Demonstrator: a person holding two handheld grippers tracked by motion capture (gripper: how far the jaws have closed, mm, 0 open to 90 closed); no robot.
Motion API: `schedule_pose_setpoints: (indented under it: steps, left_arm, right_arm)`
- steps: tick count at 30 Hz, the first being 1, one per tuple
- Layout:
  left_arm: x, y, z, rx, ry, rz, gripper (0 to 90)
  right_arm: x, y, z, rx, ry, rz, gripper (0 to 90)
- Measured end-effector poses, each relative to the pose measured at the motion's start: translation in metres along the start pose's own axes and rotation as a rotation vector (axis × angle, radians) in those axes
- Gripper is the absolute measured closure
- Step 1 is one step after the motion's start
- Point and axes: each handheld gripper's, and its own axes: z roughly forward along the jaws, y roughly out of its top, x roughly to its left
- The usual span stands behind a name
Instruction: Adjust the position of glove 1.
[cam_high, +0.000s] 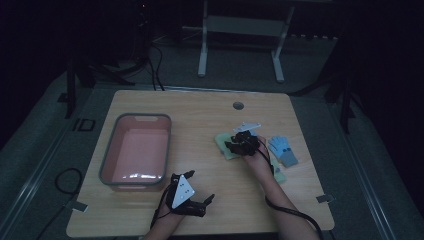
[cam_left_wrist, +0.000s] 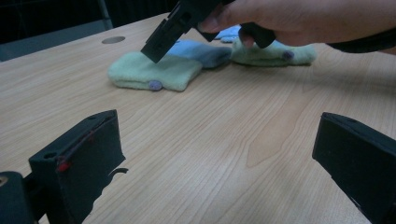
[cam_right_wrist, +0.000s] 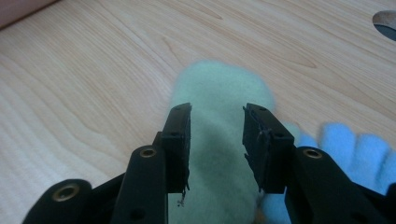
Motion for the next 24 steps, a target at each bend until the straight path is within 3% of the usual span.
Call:
schedule_pose_setpoints:
  steps: [7, 11, 18, 24]
  left_arm:
    - [0.000, 0.000, 0.000, 0.000, 0.000, 0.000, 1.7]
    - [0.000, 0.000, 0.000, 0.000, 0.001, 0.001, 1.8]
    - [0.000, 0.000, 0.000, 0.003, 0.004, 0.001, 1.7]
    - [-0.002, 0.000, 0.000, 0.005, 0.014, 0.011, 1.7]
  right_arm:
    - [-0.002, -0.005, 0.016, 0.036, 0.002, 0.008, 61.8]
    - [-0.001, -0.008, 0.018, 0.025, 0.005, 0.024, 62.8]
    - [0.000, -0.009, 0.020, 0.022, -0.002, 0.033, 73.5]
    - [0.007, -0.008, 0.020, 0.016, -0.037, 0.052, 84.8]
